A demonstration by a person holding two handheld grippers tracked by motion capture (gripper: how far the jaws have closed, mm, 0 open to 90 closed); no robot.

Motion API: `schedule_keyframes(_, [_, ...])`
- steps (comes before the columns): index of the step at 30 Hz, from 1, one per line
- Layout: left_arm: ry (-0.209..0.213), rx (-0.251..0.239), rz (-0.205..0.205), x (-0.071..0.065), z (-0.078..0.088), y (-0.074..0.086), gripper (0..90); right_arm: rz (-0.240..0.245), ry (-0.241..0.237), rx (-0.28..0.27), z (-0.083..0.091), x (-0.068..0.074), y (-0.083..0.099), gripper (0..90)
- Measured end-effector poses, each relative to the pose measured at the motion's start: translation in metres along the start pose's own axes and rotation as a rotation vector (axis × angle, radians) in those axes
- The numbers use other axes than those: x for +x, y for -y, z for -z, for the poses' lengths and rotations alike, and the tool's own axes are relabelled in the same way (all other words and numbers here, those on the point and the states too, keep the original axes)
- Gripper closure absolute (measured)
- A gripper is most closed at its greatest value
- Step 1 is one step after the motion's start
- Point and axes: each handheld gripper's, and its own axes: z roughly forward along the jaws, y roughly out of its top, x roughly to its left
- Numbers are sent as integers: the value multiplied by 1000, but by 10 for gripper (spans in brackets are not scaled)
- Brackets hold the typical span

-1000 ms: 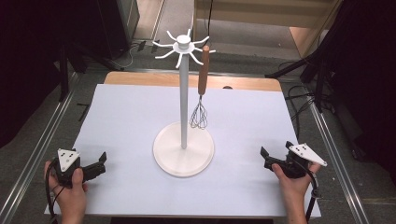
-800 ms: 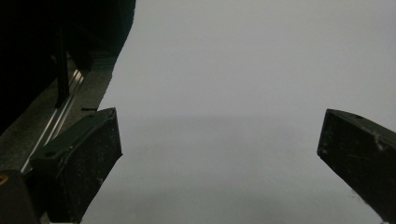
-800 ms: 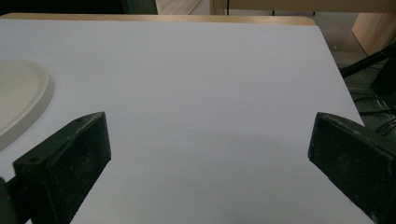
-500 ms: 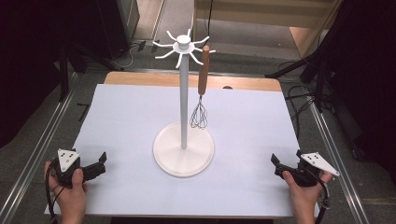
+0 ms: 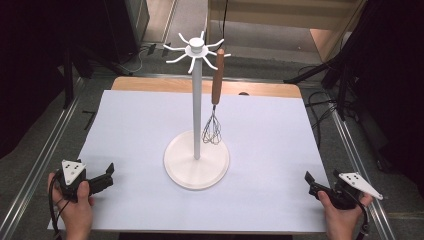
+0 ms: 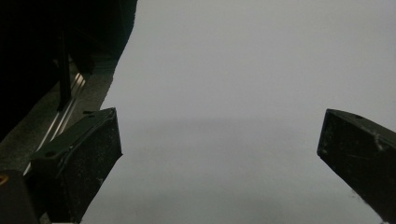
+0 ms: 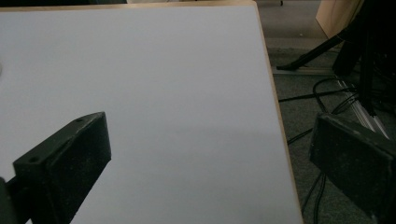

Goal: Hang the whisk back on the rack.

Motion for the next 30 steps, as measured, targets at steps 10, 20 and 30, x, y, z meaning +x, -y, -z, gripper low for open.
schedule_keyframes(10, [2, -5, 4, 1, 1, 0, 2, 18, 15, 31, 20, -16, 14, 0])
schedule_keyframes(20, [-2, -2, 3, 0, 1, 0, 2, -6, 14, 22, 25, -18, 30, 31])
schedule_keyframes(30, [-3, 2, 8, 1, 1, 0, 2, -51, 7, -1, 28, -21, 33, 65])
